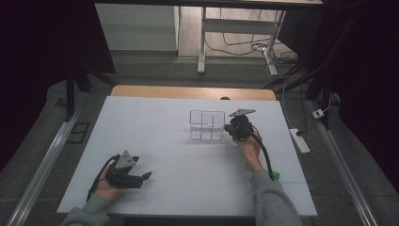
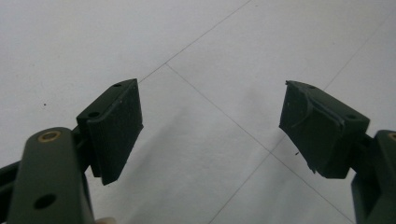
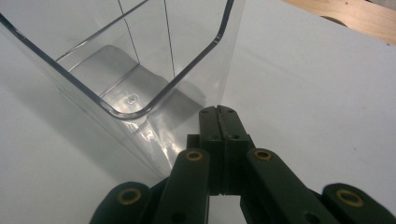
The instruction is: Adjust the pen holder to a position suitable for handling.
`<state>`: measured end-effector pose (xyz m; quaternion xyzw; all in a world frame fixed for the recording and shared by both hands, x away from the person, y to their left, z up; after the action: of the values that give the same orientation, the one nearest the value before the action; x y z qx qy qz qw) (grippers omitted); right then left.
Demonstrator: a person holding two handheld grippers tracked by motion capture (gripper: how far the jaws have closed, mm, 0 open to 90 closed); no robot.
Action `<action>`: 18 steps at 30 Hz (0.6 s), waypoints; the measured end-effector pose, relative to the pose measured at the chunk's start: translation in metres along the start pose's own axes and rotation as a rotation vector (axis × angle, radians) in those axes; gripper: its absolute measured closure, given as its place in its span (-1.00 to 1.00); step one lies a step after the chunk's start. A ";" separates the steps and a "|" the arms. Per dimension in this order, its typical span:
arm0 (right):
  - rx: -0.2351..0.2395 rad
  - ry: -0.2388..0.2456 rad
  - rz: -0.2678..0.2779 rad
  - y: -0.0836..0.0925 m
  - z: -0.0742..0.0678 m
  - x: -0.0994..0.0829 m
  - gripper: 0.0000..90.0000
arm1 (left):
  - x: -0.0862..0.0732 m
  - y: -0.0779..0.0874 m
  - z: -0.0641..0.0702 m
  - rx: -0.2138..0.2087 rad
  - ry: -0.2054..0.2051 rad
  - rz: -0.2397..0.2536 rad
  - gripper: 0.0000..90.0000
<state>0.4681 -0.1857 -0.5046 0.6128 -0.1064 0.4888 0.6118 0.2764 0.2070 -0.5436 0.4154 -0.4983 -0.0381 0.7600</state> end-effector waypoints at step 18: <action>0.009 0.022 0.008 -0.003 -0.018 0.008 1.00 | 0.000 -0.001 0.000 0.001 -0.002 -0.008 -0.53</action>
<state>0.4661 -0.1661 -0.5043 0.6096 -0.0999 0.4987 0.6081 0.2765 0.2065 -0.5443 0.4176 -0.4976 -0.0413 0.7591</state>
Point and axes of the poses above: each handheld gripper's, and its own axes: y roughly backward along the jaws, x roughly out of its top, z roughly to its right, the point moved 1 cm from there along -y, roughly forward along the jaws, and after that the axes turned 15 degrees about -x, right-handed, at the moved point
